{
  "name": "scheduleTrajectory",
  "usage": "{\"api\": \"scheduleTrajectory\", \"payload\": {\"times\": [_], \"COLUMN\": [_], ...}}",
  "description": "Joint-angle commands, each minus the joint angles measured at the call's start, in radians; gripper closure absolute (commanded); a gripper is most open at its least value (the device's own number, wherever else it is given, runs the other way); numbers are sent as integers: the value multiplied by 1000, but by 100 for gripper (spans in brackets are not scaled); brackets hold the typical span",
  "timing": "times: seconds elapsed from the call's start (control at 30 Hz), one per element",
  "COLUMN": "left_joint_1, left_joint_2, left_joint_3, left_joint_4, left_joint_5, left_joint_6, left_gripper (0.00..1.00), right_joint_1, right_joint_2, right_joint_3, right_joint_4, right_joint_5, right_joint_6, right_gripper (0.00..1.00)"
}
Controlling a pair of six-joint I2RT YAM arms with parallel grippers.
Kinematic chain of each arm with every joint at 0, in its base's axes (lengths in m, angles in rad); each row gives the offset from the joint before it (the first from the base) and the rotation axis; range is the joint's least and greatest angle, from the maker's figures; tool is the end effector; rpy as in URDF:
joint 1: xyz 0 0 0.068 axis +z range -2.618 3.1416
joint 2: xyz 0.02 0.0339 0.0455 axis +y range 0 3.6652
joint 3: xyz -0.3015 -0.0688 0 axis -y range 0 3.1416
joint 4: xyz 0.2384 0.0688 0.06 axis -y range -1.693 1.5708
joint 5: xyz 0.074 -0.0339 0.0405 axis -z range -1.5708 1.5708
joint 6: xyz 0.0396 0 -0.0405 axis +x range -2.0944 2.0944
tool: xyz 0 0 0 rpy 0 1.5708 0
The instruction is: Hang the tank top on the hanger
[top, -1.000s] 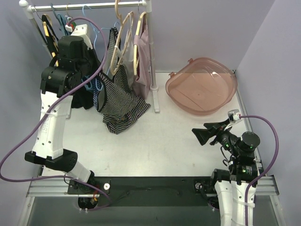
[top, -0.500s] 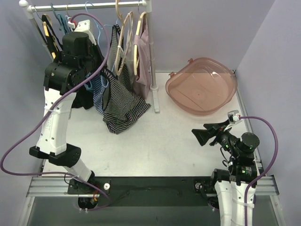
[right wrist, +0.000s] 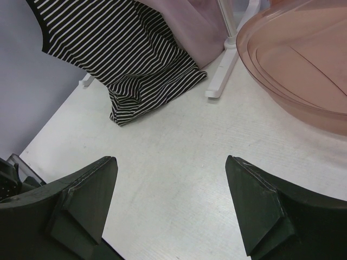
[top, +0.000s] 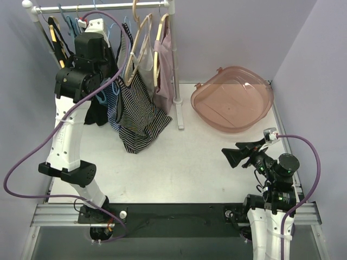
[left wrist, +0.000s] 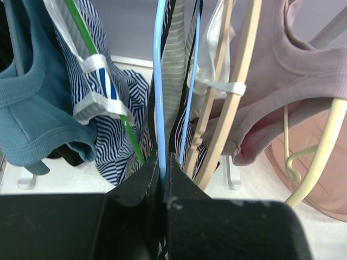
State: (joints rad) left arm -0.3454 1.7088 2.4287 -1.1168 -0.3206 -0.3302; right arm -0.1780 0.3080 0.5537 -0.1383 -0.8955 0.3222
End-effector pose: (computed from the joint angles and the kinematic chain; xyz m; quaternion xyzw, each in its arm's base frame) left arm 0.2903 -0.0912 0.5713 -0.0821 0.8226 -0.0558 0.5599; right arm 0.0522 0.0220 0.3317 -0.1630 0.6633 0.3368 0.6481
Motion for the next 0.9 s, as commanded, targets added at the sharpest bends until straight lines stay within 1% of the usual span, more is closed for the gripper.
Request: {"api": "scheduleTrajectory", "payload": {"times": [0.0,0.07,0.17,0.3,0.47,0.57,0.87], "left_joint_1": [8,25,51,59,59,59,59], "left_joint_2": [-11,8,20,49,117,137,135], "left_joint_3": [43,59,44,56,121,119,35], "left_joint_4": [184,193,230,262,239,212,137], "left_joint_5": [29,69,144,190,219,219,244], "left_joint_6": [62,65,71,76,63,53,59], "left_gripper": [100,100,100,100,100,100,100], "right_joint_1": [-11,-14,-15,-18,-23,-23,-26], "right_joint_2": [-14,-17,-26,-35,-49,-53,-53], "right_joint_3": [-6,-11,-12,-18,-28,-31,-20], "right_joint_4": [43,45,42,40,37,31,14], "right_joint_5": [-3,-5,-6,-8,-13,-14,-17], "right_joint_6": [18,21,31,40,51,52,48], "right_gripper": [17,17,17,17,16,16,16]}}
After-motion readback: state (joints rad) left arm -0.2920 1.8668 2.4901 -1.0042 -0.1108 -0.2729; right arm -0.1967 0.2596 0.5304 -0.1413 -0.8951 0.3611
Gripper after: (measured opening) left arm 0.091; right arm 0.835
